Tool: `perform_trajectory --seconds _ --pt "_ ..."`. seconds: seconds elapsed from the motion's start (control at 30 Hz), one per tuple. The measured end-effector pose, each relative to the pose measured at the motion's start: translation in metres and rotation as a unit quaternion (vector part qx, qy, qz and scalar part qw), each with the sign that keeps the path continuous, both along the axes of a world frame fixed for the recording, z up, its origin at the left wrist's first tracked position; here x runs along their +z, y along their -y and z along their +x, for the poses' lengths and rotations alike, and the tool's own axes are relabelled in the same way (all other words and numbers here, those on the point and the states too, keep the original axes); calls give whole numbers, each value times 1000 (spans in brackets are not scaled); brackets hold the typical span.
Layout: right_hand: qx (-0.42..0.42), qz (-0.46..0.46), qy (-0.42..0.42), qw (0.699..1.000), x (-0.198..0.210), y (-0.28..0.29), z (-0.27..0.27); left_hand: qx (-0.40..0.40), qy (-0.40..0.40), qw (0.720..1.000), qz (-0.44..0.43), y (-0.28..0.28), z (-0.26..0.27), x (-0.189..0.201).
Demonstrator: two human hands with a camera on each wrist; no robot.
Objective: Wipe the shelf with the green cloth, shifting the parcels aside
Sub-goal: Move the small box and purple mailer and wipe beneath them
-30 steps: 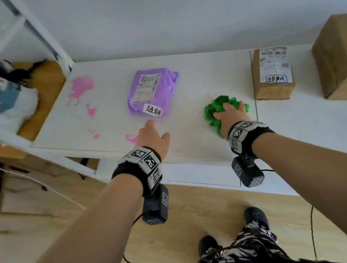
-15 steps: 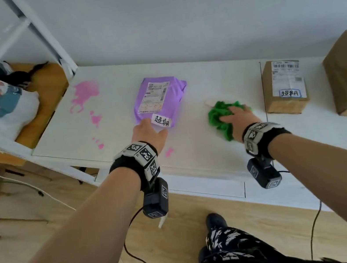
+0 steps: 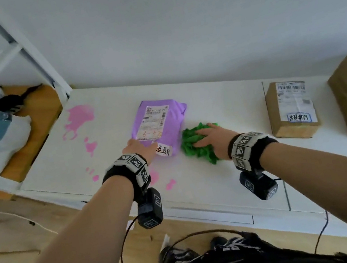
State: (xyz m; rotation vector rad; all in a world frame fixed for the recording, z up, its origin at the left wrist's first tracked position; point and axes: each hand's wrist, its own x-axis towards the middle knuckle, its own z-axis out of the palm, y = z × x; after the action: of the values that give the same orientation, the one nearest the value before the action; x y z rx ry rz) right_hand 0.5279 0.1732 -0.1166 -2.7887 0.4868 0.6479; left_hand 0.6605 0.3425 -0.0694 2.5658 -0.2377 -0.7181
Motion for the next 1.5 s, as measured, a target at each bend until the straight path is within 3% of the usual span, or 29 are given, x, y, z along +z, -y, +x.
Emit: perform_trajectory --seconds 0.13,0.2,0.37,0.5,0.6,0.8,0.93,1.03,1.13,1.23,1.3,1.4,1.5 --pt "-240 -57 -34 969 17 41 -12 42 -79 993 -80 11 22 -3" --pt "-274 -65 -64 957 26 49 -5 56 -103 988 -98 13 30 -2" --pt "-230 -58 -43 971 22 20 41 72 -126 977 -159 13 51 -5" --pt "-113 -50 5 992 13 -16 64 84 -93 967 -222 9 71 9" --pt "-73 -34 7 997 13 -10 67 95 -50 959 -261 5 90 21" --pt "-254 -100 -56 960 22 50 73 119 -88 934 -326 -7 103 37" --pt "-254 -99 -87 958 24 53 104 124 -86 935 -322 -19 105 40" --pt "-187 -94 -72 975 31 29 133 133 -85 932 -326 -26 107 40" --pt "-55 -81 -60 993 35 -18 158 125 -69 941 -306 -32 111 39" --pt "61 -67 -41 995 28 -65 161 121 -46 947 -293 -34 110 41" --pt "96 -39 -31 994 23 -77 148 119 -46 946 -298 -32 108 44" --pt "26 26 -13 999 24 -53 125 107 -53 951 -286 -28 110 44" --pt "-143 -19 -16 989 30 2 95 96 -82 951 -282 -27 112 39"
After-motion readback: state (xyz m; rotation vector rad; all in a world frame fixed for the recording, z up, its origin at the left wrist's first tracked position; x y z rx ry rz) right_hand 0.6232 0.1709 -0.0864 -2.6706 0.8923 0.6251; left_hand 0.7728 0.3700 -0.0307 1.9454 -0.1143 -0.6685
